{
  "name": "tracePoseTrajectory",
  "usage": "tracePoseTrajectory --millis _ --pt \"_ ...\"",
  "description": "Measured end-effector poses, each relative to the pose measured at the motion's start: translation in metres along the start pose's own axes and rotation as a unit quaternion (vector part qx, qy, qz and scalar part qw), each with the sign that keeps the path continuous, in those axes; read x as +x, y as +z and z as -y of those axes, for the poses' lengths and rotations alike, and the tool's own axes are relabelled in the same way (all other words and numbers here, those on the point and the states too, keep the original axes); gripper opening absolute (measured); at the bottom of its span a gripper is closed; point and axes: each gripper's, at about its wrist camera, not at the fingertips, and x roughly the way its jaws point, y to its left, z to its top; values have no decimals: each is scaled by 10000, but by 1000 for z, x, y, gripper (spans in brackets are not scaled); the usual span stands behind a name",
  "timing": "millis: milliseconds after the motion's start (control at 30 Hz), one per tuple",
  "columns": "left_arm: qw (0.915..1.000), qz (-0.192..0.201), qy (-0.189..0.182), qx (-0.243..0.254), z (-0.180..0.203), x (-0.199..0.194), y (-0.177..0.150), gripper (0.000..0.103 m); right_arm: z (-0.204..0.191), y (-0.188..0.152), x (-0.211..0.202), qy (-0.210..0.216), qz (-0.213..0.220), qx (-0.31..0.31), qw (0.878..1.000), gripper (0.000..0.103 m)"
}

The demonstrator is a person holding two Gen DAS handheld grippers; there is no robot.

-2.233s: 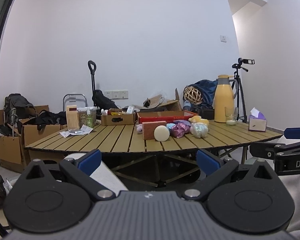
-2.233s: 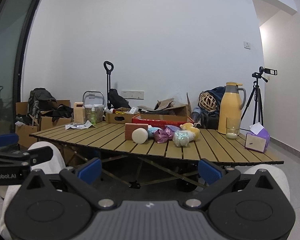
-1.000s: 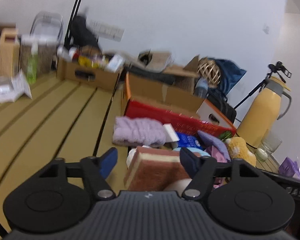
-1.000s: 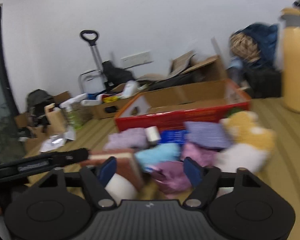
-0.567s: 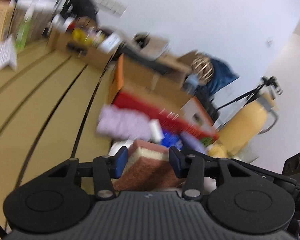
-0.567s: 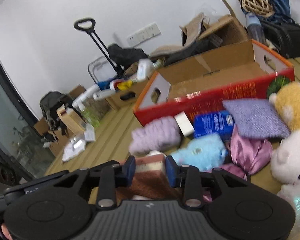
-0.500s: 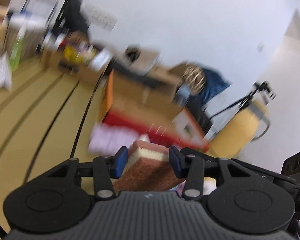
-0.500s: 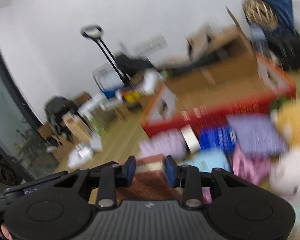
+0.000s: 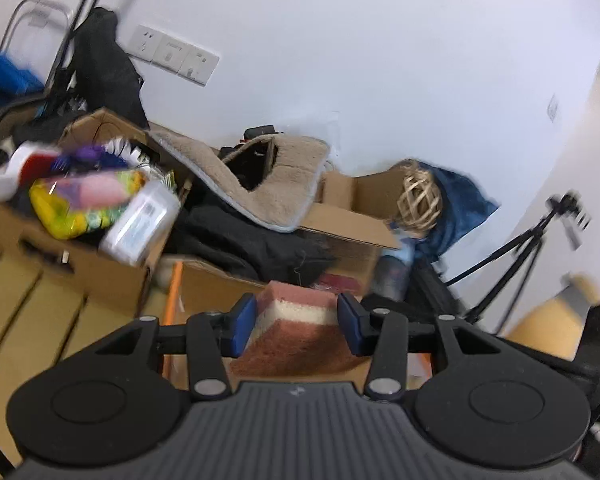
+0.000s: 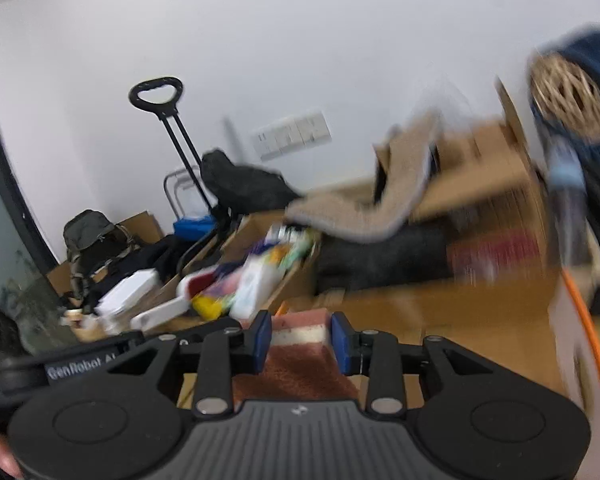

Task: Organize soft objects
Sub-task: 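Carry the sponge into the red box and open both grippers, then withdraw both grippers from the box back over the table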

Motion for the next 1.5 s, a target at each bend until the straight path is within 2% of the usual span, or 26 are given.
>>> tracePoseTrajectory --millis 67,133,167,233,267,367,467,500,567,700,800,867,933,1033,1167,1233,1333,1400,1500 --pt "9980 -175 386 468 -6 29 -6 45 18 -5 38 15 -335 -38 9994 32" --pt "9907 -658 838 851 -12 53 -22 40 26 -21 67 -223 -795 -309 9961 30" --pt "9859 -677 930 1212 -10 56 -31 38 24 -31 77 -289 -1109 -500 9921 31" --pt "9785 -777 832 1720 0 54 -41 37 27 -35 88 -229 -1566 -362 9867 29" --pt "9770 -821 867 1769 1 54 -43 37 27 -33 89 -219 -1600 -343 9863 25" --pt "9778 -818 904 1703 0 58 -42 38 33 -35 101 -229 -1787 -197 9834 27" --pt "9800 -812 891 1584 0 58 -41 41 35 -32 99 -253 -1613 -19 9866 31" --pt "9804 -836 879 1551 -1 57 -39 47 34 -30 95 -322 -1508 -23 9880 31" --pt "9819 -796 893 1471 1 49 -34 54 28 -25 80 -351 -1359 9 9901 38" --pt "9838 -524 896 1462 12 8 -18 57 18 -4 27 -385 -861 17 9955 41" --pt "9832 -244 964 1532 28 -37 -3 59 6 13 -32 -565 -512 -134 9970 44" --pt "9827 -71 965 1580 41 -72 4 63 -2 19 -69 -718 -387 -272 9963 53" --pt "9811 70 985 1665 55 -108 4 70 -11 18 -111 -893 -230 -428 9948 59" --pt "9797 199 975 1738 72 -159 -8 76 -21 6 -172 -1060 -88 -598 9925 62" --pt "9786 351 900 1819 88 -225 -47 82 -40 -34 -247 -1333 82 -930 9867 72" --pt "9787 431 872 1806 94 -258 -76 84 -54 -60 -280 -1359 171 -1088 9846 73" --pt "9801 530 743 1762 100 -307 -124 87 -73 -110 -330 -1280 341 -1201 9839 84" --pt "9799 643 653 1772 102 -339 -156 91 -83 -144 -361 -1192 469 -1208 9844 85" --pt "9737 963 666 1956 106 -389 -207 101 -102 -199 -403 -1179 739 -1292 9818 88"
